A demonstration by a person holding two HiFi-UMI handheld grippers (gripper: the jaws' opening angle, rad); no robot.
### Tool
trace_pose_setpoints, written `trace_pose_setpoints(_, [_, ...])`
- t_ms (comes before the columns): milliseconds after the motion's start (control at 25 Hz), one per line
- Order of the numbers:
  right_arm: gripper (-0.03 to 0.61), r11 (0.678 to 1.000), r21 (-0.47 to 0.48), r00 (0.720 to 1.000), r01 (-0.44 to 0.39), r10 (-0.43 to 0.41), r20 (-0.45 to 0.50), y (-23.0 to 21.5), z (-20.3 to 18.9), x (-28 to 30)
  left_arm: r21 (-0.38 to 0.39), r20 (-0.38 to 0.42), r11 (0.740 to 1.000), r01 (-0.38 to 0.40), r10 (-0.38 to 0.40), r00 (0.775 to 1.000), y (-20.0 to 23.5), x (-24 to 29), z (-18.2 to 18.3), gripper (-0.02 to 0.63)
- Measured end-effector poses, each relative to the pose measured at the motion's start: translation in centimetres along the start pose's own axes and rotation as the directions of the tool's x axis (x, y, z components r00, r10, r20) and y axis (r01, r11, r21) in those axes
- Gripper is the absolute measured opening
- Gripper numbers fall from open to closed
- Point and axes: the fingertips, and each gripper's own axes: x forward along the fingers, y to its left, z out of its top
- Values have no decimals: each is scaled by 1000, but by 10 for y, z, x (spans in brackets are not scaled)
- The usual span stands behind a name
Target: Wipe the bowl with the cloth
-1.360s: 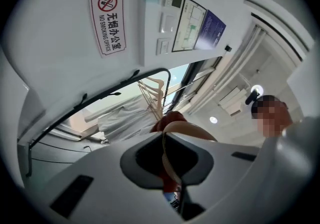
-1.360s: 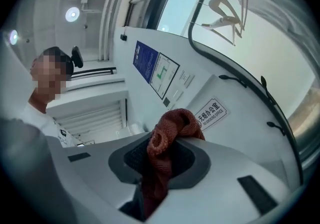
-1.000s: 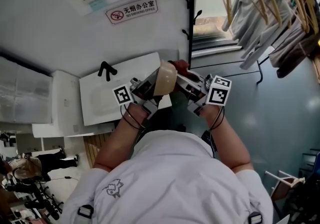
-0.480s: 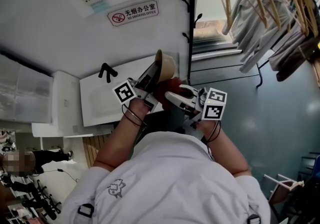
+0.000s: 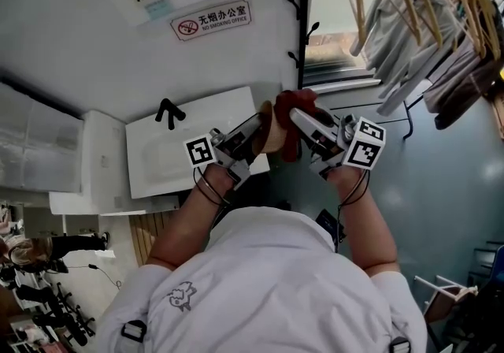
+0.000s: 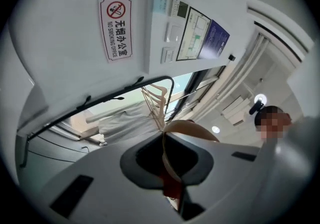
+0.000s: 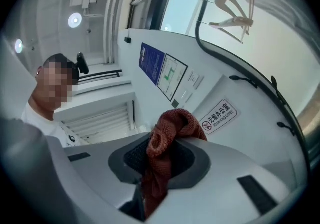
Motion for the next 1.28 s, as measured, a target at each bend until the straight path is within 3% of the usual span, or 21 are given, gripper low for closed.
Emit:
trace_pose_setpoints(200, [78,994,114,1000,-8,6,17,-21,-16,5,-21,-14,992,121,-122,992,-22,0,-1,23])
trace_pose_setpoints(320, [78,988,155,1000,9,-8,-12,-29,-41,14,-56,19,982,183,-182,983,-34,0,8,25])
trace_pose_setpoints(400, [78,982,190,999,15,-7,-38,-28,-62,21,-52,63,980,189,-186,981,-37,0,19,25])
trace_pose_setpoints(520, [78,976,218,997,4,13,-75,-21,-86,28,-12,117,991,130,-127,985,-30,-3,36,25])
trace_pose_setpoints(760, [78,992,116,983,-42,62,-173,9,-108,33,34,175,999,-15,9,984,-3,-17,55,26])
trace_pose_setpoints(1120, [80,991,-122,984,-56,33,-178,32,-59,29,23,165,995,-100,95,982,22,-34,50,28])
trace_pose_setpoints(1280, [80,987,-156,987,-25,0,-160,21,-43,32,30,118,992,-122,118,986,28,-38,36,26])
